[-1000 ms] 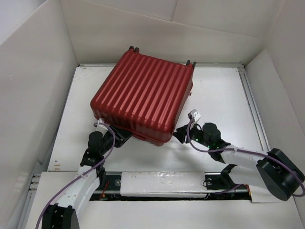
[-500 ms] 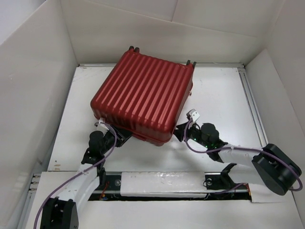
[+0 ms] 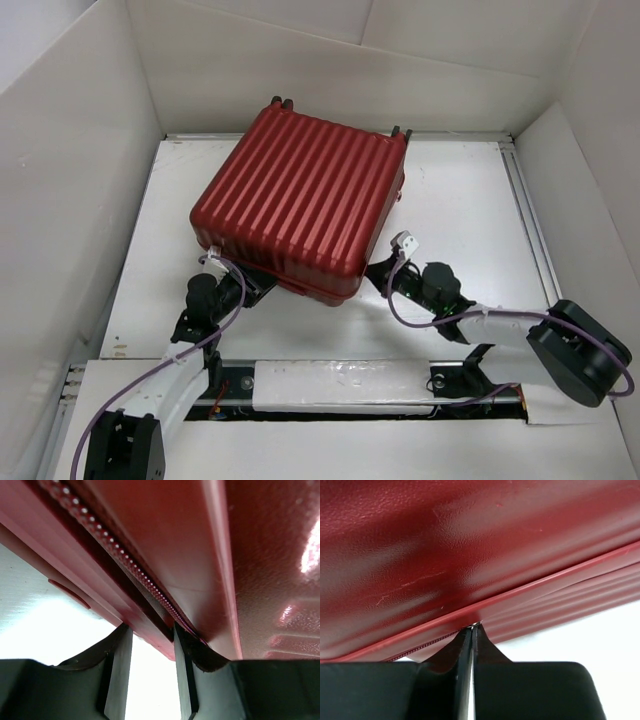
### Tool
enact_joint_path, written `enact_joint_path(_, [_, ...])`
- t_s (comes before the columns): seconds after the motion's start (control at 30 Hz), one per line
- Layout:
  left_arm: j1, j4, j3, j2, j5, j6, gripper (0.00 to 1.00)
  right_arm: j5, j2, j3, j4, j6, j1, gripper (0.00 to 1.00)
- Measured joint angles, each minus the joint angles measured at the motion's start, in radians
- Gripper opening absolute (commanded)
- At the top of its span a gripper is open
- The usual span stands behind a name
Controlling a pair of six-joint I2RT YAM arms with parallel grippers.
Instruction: Pack the luggage
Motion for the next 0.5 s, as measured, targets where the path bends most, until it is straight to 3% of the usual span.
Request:
enact_joint_path(0.23, [0.006, 0.035, 0.0, 0.029, 0.016, 0.013, 0.0, 0.121, -0.018, -0.014, 0.002, 0.002, 0.073, 0.0])
enact_joint_path(0.5, [0.007, 0.059, -0.001, 0.044, 0.016, 0.019, 0.0, 0.366, -0.11, -0.015, -0.135, 0.071, 0.28, 0.0])
